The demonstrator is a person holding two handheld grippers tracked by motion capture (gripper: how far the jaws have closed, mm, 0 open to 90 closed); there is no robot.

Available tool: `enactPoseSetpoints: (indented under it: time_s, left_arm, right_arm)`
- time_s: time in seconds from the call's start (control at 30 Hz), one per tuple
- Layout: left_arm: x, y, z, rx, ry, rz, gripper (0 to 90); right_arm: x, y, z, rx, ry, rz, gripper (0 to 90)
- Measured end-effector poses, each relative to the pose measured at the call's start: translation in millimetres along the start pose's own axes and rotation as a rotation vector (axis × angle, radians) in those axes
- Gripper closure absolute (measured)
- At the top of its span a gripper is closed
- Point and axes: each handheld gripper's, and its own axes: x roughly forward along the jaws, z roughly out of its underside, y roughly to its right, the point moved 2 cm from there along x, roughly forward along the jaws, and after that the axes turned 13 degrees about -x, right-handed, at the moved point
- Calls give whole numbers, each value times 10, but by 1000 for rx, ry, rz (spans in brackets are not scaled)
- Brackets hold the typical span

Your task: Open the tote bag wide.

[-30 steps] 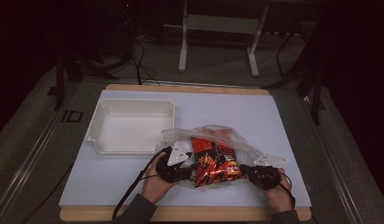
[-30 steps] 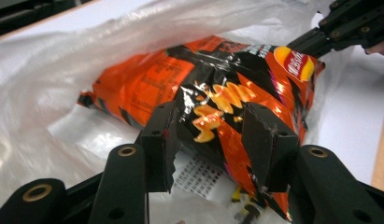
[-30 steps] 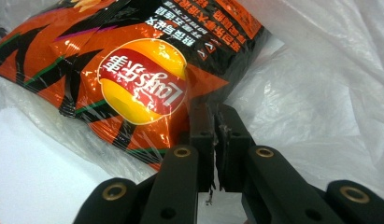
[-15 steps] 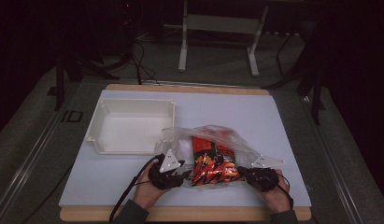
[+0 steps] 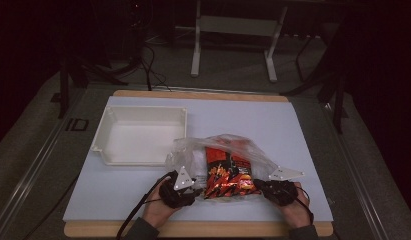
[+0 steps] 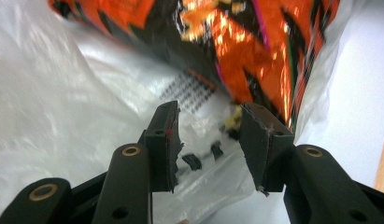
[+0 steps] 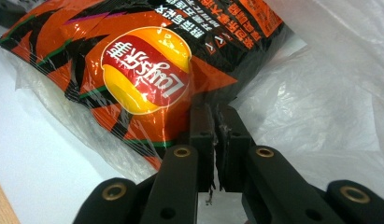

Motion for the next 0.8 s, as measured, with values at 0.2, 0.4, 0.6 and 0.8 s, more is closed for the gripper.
enactPoseSetpoints:
  time_s: [0.2, 0.4, 0.6, 0.8]
  left_arm:
    - [65, -28, 48, -7, -13, -16, 563]
    - [-91, -30, 10, -30, 57, 38, 552]
    - [-180, 27, -25, -14, 84, 79, 557]
    - [-108, 91, -39, 9, 60, 89, 564]
  right_arm:
    - [17, -18, -5, -5, -1, -7, 862]
    - [19, -20, -4, -5, -1, -11, 862]
    - [26, -26, -6, -6, -1, -12, 861]
    - [37, -34, -6, -9, -4, -16, 861]
